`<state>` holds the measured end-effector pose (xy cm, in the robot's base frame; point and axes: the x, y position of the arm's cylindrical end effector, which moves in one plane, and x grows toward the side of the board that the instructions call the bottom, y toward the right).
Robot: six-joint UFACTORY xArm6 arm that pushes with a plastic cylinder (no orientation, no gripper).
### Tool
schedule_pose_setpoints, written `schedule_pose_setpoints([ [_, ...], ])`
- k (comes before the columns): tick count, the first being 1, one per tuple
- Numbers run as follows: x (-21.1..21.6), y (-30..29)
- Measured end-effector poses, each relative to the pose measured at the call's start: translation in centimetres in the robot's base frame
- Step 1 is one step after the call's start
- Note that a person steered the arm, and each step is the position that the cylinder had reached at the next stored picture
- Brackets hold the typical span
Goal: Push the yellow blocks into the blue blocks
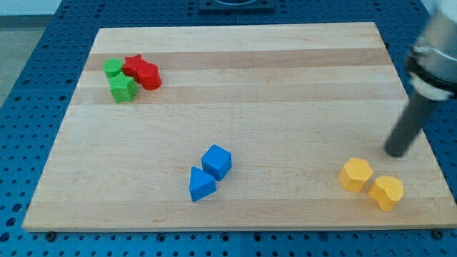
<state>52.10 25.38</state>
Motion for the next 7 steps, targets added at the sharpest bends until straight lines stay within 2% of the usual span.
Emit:
schedule_pose_setpoints([
  [1, 6.0, 0.4],
  [2, 9.6, -0.5],
  [4, 7.5, -0.9],
  [7, 7.5, -6.9],
])
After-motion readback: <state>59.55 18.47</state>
